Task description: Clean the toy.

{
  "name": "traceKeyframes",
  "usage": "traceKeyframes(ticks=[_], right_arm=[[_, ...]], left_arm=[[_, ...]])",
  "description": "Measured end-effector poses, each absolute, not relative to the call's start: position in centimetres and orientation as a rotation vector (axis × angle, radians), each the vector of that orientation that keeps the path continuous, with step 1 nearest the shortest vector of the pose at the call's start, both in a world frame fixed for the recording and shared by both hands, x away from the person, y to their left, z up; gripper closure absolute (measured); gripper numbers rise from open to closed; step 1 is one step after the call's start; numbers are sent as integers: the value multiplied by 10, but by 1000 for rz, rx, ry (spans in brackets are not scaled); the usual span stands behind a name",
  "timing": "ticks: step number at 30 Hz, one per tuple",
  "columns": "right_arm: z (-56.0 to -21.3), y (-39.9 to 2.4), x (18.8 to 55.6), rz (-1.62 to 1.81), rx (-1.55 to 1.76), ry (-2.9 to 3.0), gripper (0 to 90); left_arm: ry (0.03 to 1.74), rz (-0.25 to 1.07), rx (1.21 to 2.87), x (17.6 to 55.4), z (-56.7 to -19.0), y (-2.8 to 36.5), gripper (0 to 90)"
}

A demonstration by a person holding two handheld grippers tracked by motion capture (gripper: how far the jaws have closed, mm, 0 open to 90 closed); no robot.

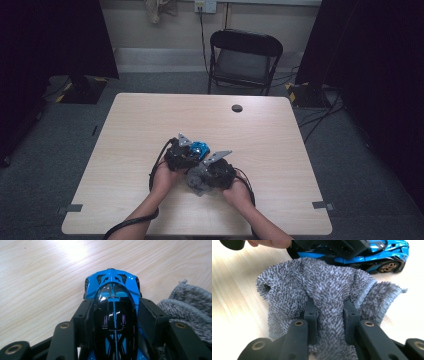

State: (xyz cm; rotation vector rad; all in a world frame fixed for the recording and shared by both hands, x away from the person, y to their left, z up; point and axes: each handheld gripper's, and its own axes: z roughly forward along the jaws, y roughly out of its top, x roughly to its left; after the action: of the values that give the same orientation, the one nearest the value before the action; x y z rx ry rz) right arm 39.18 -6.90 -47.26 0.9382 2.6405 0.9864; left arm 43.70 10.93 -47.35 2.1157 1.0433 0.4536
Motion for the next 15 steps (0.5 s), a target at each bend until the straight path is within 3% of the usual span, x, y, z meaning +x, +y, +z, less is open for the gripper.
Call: traceKeyframes(ticks=[15], right_arm=[[-452,-110,404,982,1016,2566,714]], left_arm=[[1030,457,2127,437,-473,112,477]])
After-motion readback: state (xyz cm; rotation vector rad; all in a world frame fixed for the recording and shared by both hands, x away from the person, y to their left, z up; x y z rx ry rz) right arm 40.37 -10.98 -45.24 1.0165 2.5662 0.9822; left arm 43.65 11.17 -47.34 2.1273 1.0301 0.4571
